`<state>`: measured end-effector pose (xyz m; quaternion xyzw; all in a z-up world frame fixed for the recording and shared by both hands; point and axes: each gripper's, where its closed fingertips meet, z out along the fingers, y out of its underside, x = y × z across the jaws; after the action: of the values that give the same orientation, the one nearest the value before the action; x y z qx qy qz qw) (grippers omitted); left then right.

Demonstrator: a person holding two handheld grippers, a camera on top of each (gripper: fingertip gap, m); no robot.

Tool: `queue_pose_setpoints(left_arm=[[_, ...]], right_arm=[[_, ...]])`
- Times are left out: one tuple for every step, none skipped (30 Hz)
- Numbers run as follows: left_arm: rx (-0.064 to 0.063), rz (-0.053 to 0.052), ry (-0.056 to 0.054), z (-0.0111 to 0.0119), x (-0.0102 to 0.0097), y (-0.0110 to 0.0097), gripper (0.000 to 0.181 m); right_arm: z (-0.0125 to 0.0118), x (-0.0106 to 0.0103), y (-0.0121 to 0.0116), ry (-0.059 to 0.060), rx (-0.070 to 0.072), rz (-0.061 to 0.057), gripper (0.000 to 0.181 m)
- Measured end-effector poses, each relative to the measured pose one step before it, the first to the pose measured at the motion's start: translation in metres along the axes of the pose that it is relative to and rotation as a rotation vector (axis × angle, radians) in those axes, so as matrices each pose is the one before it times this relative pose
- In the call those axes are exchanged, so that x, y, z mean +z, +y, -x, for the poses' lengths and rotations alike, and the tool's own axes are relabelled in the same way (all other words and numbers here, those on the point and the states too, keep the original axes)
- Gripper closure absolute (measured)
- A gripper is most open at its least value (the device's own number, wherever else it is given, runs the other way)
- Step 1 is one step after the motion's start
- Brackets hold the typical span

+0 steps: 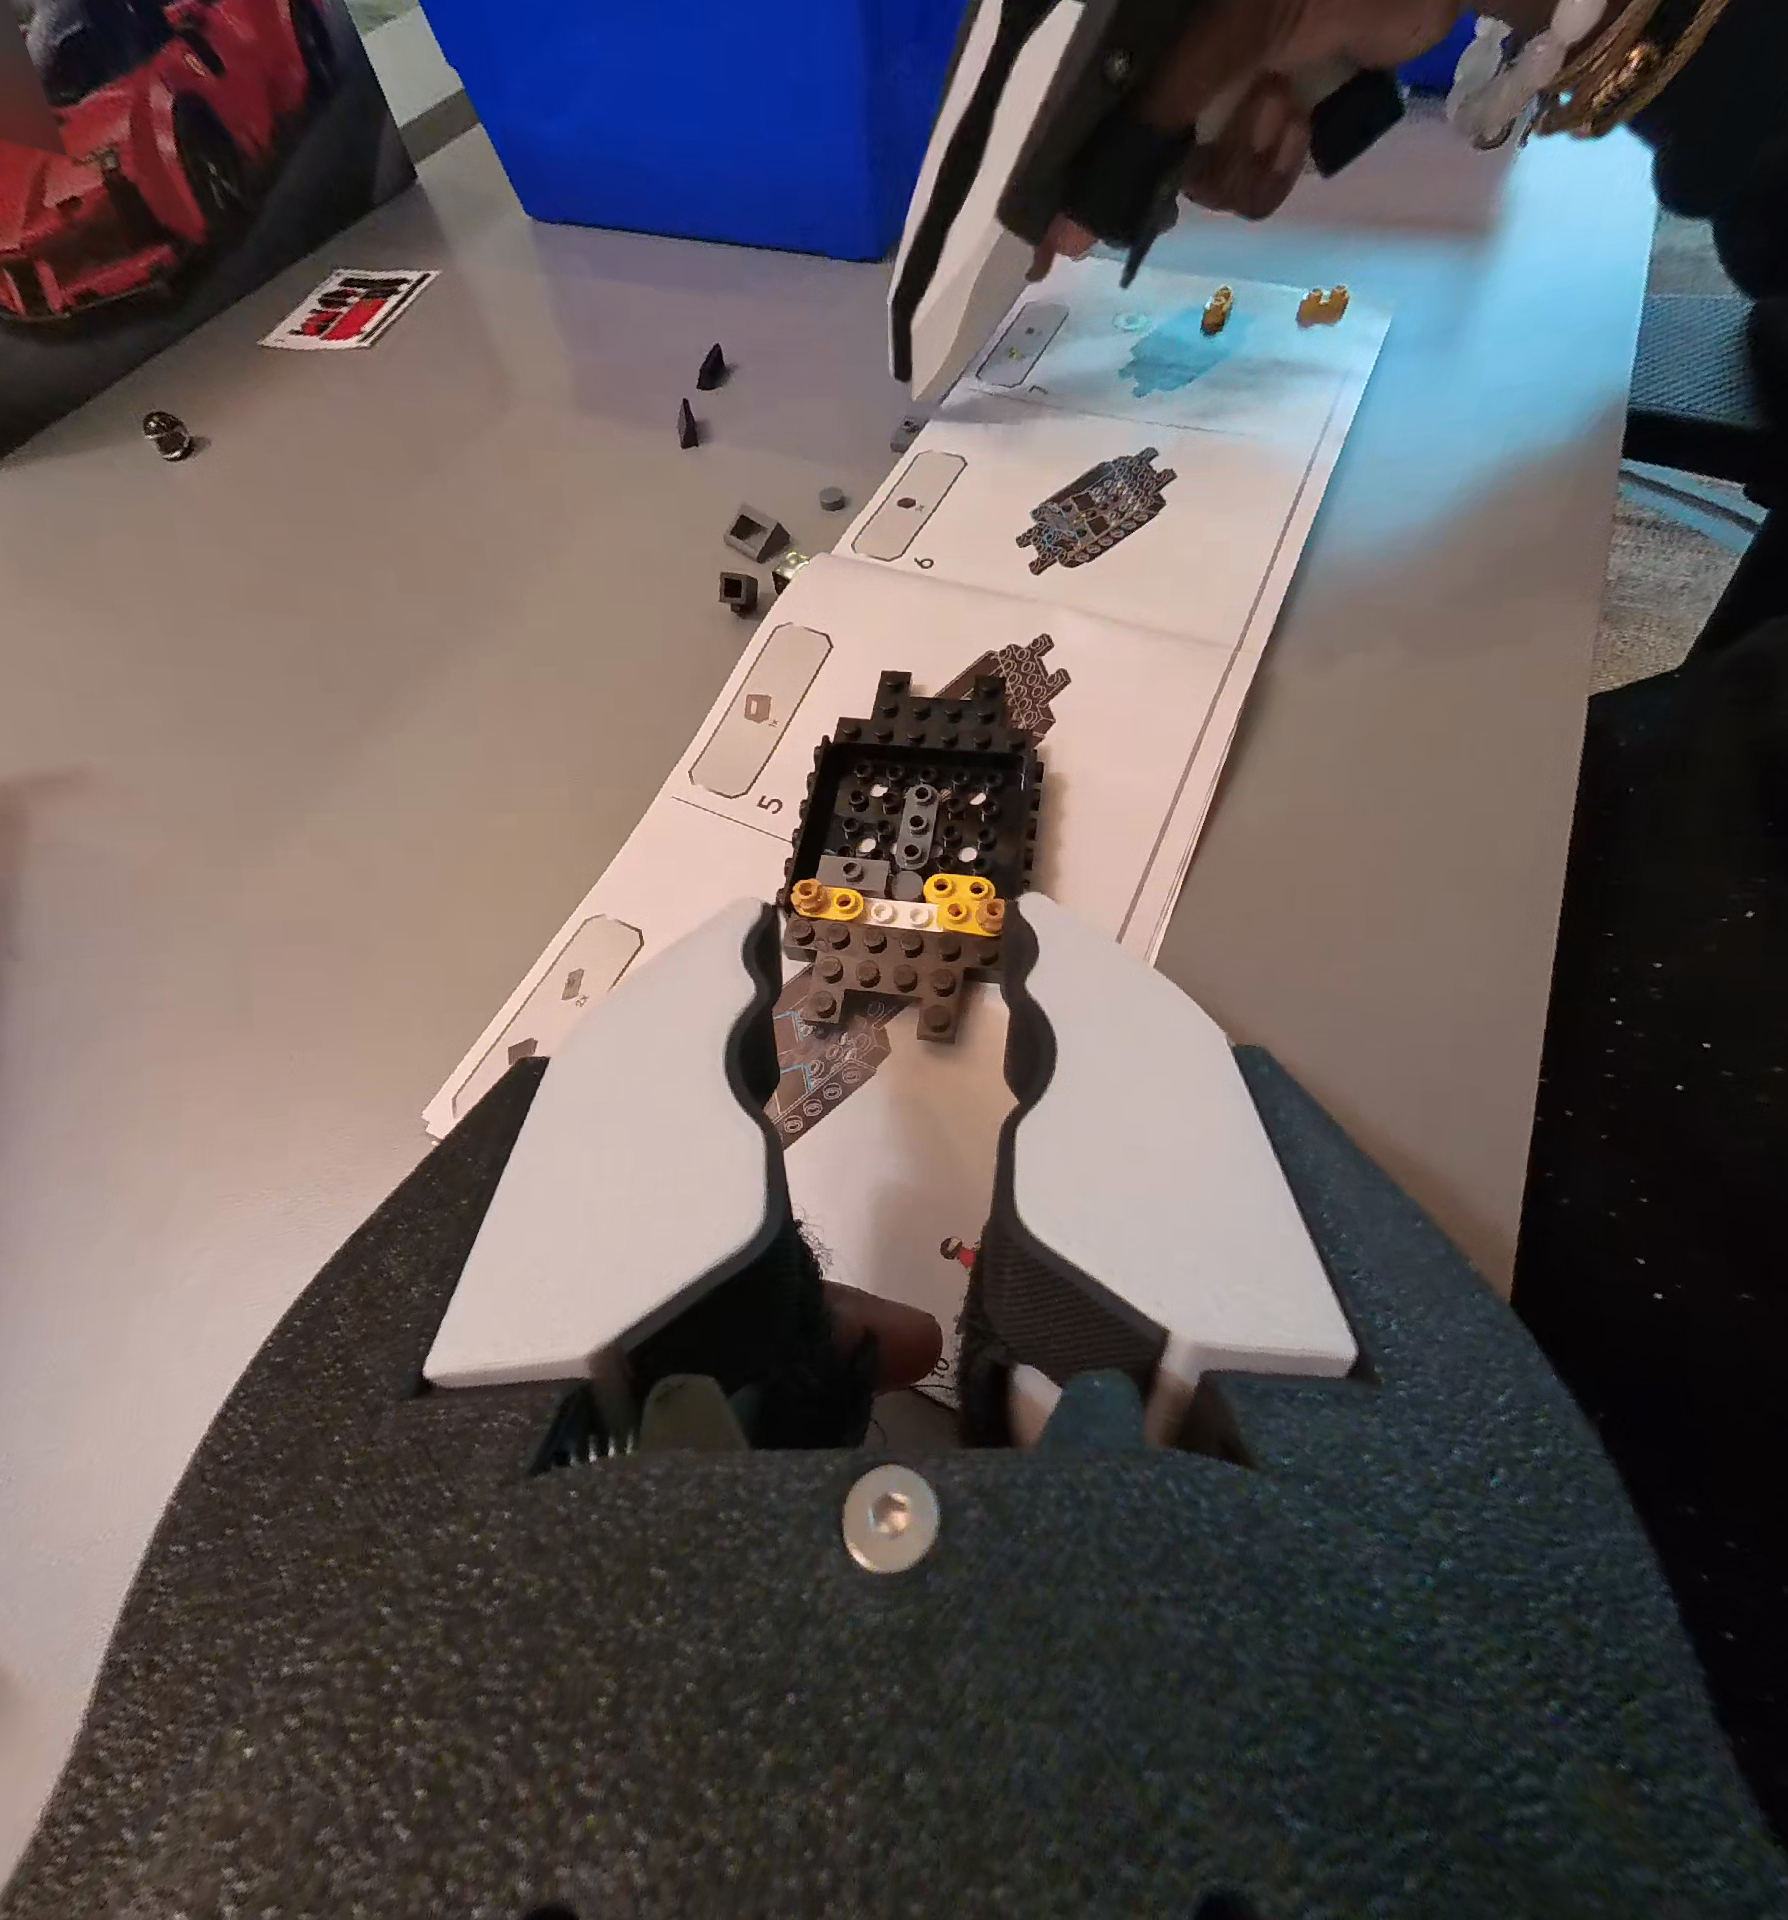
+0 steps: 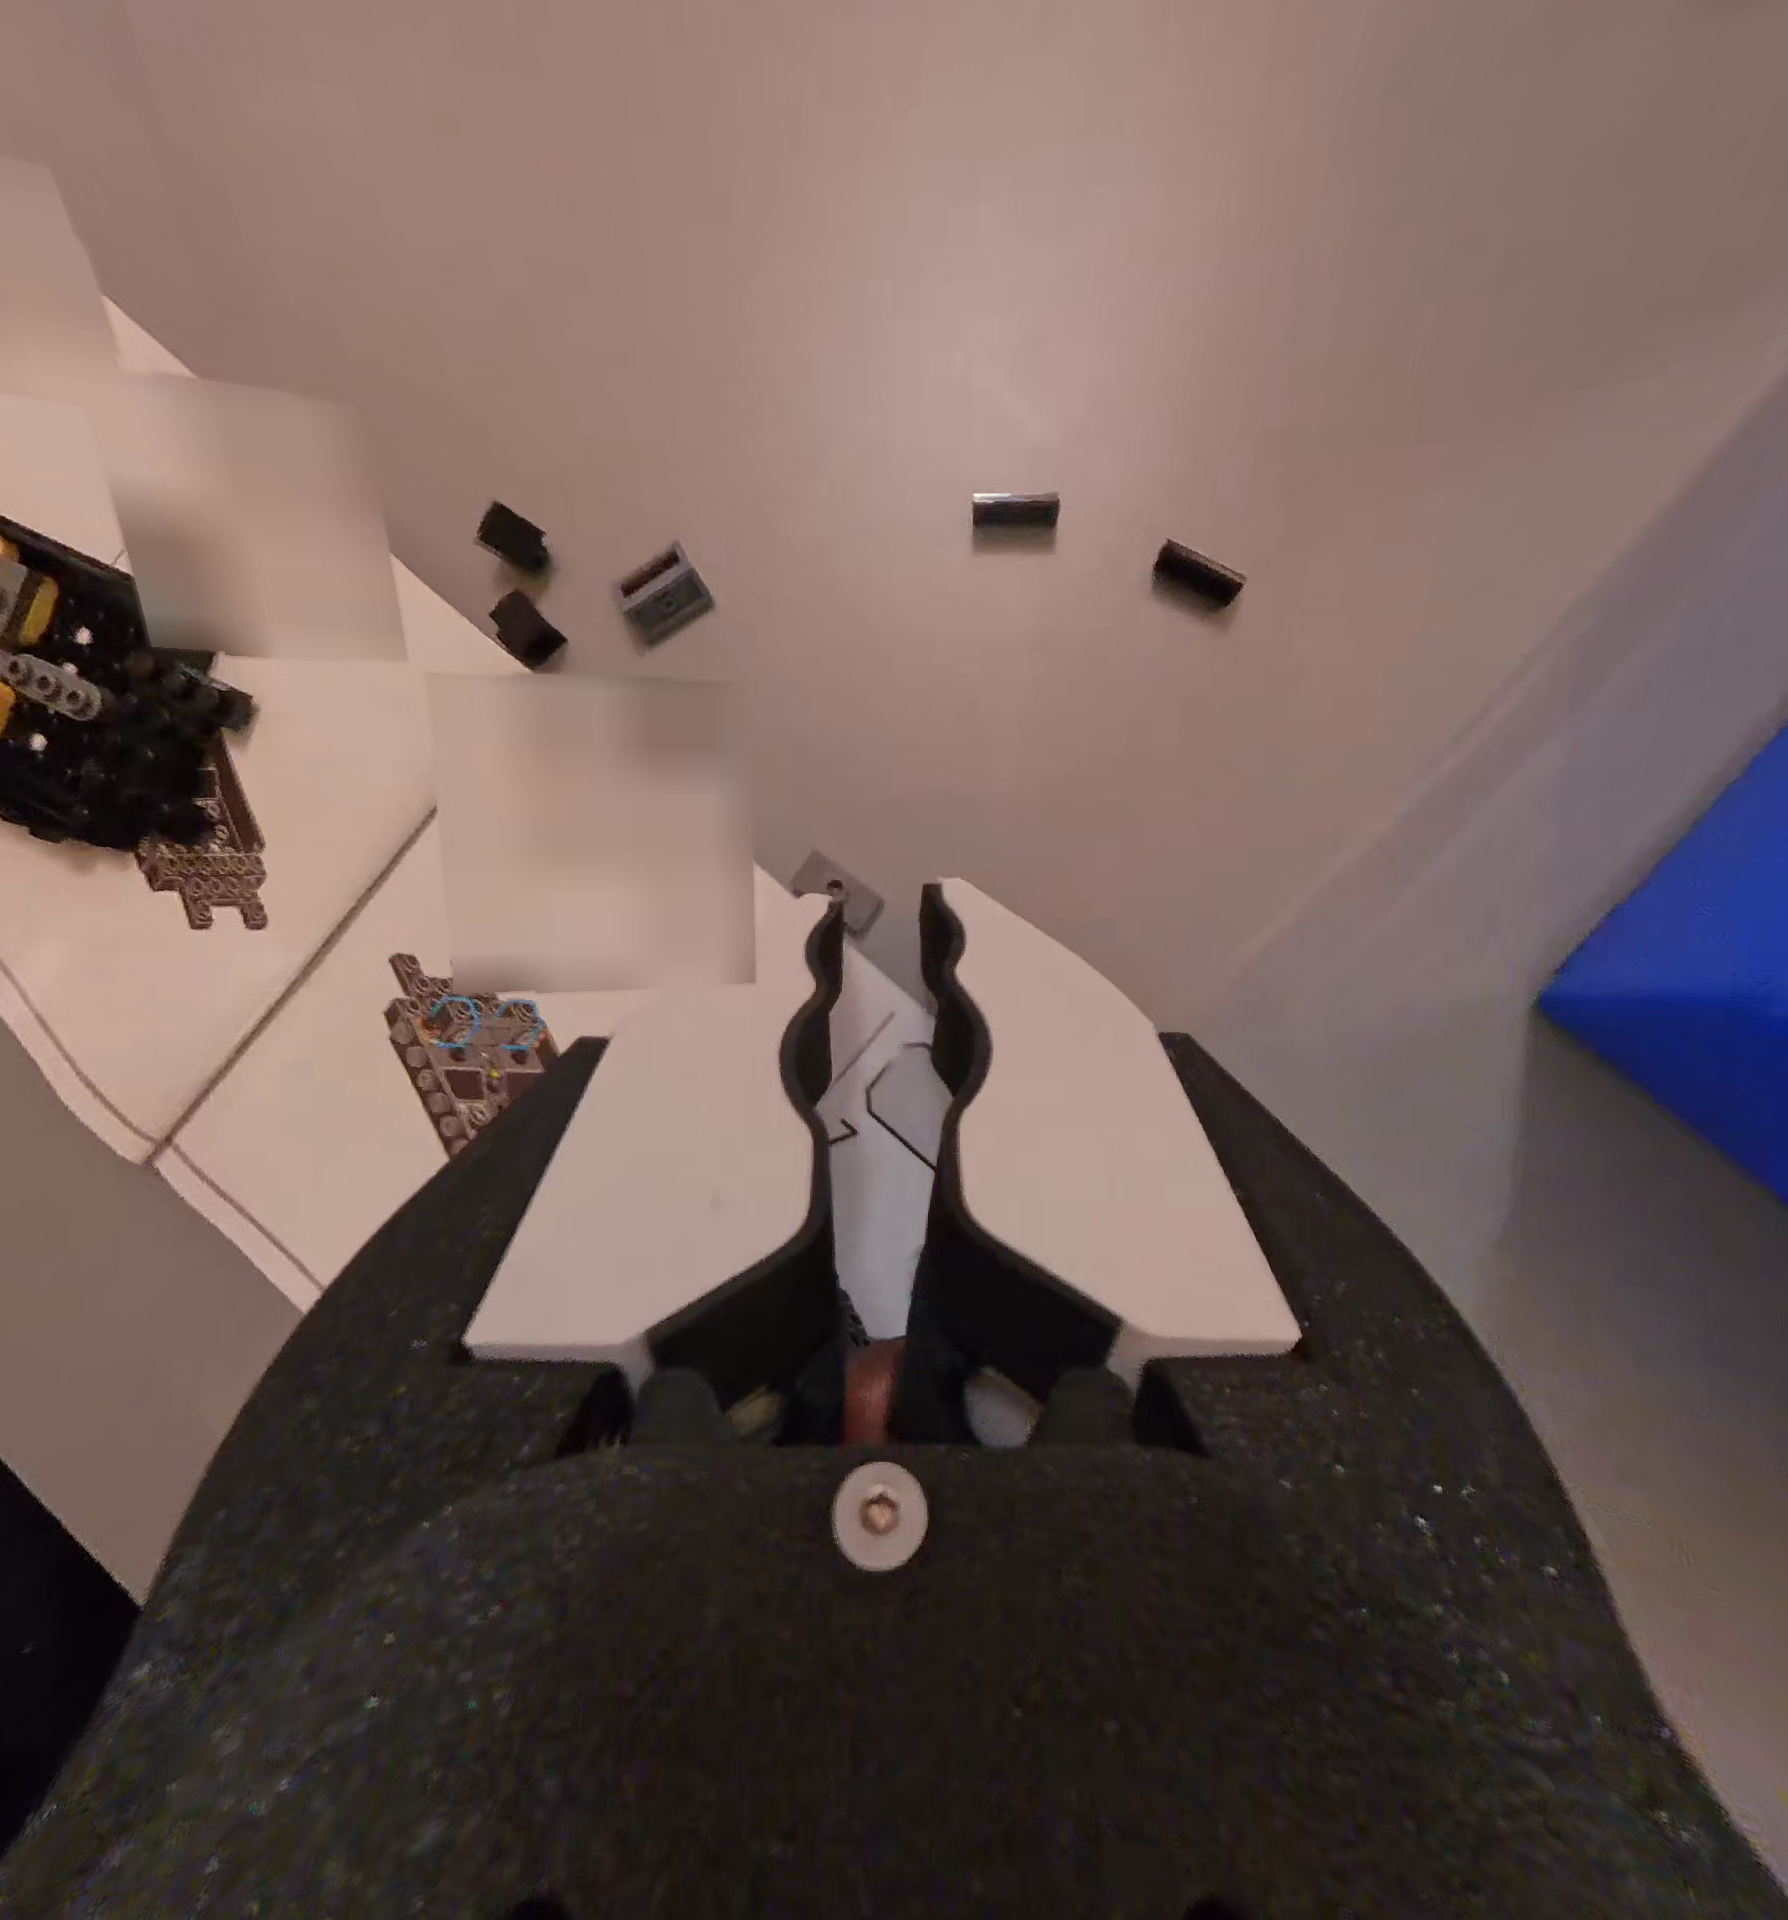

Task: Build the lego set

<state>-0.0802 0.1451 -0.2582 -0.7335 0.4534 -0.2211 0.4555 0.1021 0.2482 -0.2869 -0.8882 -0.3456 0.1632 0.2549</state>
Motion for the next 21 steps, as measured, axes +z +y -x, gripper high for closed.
queue_pose_setpoints(left_arm=[[0.0071,0.0026,0.0059,-0.00128,0.00022,0.00034,0.140],[0.0096,0.0014,0.0094,-0.00195,0.00015,0.00012,0.138],[0.0072,-0.0002,0.0040,-0.00110,0.00010,-0.00008,0.138],[0.0012,-0.0004,-0.0027,0.00031,0.00006,-0.00009,0.138],[-0.0034,0.0010,-0.0032,0.00074,0.00013,0.00008,0.138],[-0.0041,0.0010,0.0007,0.00031,0.00015,0.00020,0.138],[-0.0026,-0.0006,0.0016,0.00012,-0.00005,-0.00008,0.138],[-0.0007,-0.0014,0.0022,-0.00015,-0.00005,-0.00020,0.138],[0.0023,-0.0027,0.0048,-0.00071,-0.00019,-0.00027,0.138],[0.0065,-0.0057,0.0056,-0.00106,-0.00046,-0.00068,0.137],[0.0086,-0.0084,0.0026,-0.00075,-0.00052,-0.00104,0.137],[0.0065,-0.0078,-0.0008,-0.00015,-0.00046,-0.00089,0.137],[0.0016,-0.0038,-0.0004,0.00011,-0.00031,-0.00054,0.137],[-0.0024,-0.0006,0.0012,0.00007,-0.00005,0.00002,0.138],[-0.0022,-0.0010,0.0012,0.00011,-0.00012,-0.00021,0.138],[-0.0005,-0.0030,-0.0008,0.00014,-0.00035,-0.00031,0.138],[0.0008,-0.0042,-0.0028,0.00023,-0.00040,-0.00043,0.138],[0.0010,-0.0037,-0.0025,0.00016,-0.00036,-0.00041,0.138],[0.0002,-0.0016,-0.0019,0.00023,-0.00025,-0.00013,0.138],[-0.0012,0.0008,-0.0001,0.00020,-0.00012,0.00017,0.138],[-0.0021,0.0023,0.0016,-0.00002,0.00026,0.00023,0.138]], right_arm=[[0.00127,0.00086,-0.00123,0.0011,0.0201,-0.0053,0.167],[0.00037,0.00065,0.00001,0.0110,0.0210,-0.0001,0.166],[-0.00018,0.00063,0.00115,0.0163,0.0162,0.0041,0.162],[-0.00013,0.00083,0.00125,0.0166,0.0119,0.0026,0.157],[0.00106,0.00102,0.00072,0.0076,0.0091,-0.0018,0.154],[0.00188,0.00100,-0.00025,-0.0026,0.0103,-0.0072,0.152],[0.00144,0.00136,-0.00136,-0.0059,0.0146,-0.0125,0.151],[0.00039,0.00169,-0.00133,-0.0047,0.0151,-0.0115,0.152],[-0.00080,0.00143,-0.00089,0.0038,0.0085,-0.0070,0.154],[-0.00286,0.00087,-0.00086,0.0206,-0.0028,-0.0045,0.158],[-0.00200,0.00116,-0.00110,0.0195,-0.0254,-0.0028,0.162],[0.00181,0.00215,-0.00194,-0.0020,-0.0511,-0.0048,0.167],[0.00484,0.00308,-0.00370,-0.0239,-0.0588,-0.0127,0.175],[0.00215,0.00342,-0.00459,-0.0178,-0.0384,-0.0107,0.177],[-0.00074,0.00264,-0.00373,-0.0072,-0.0311,0.0009,0.175],[-0.00283,0.00064,-0.00240,0.0048,-0.0281,0.0141,0.168],[-0.00310,-0.00189,-0.00257,0.0107,-0.0234,0.0120,0.159],[-0.00187,-0.00425,-0.00334,0.0067,-0.0150,0.0004,0.154],[-0.00071,-0.00528,-0.00329,0.0017,-0.0017,-0.0094,0.154],[0.00001,-0.00473,-0.00099,-0.0027,0.0142,-0.0037,0.154],[0.00158,-0.00304,0.00300,-0.0115,0.0214,0.0158,0.155]])
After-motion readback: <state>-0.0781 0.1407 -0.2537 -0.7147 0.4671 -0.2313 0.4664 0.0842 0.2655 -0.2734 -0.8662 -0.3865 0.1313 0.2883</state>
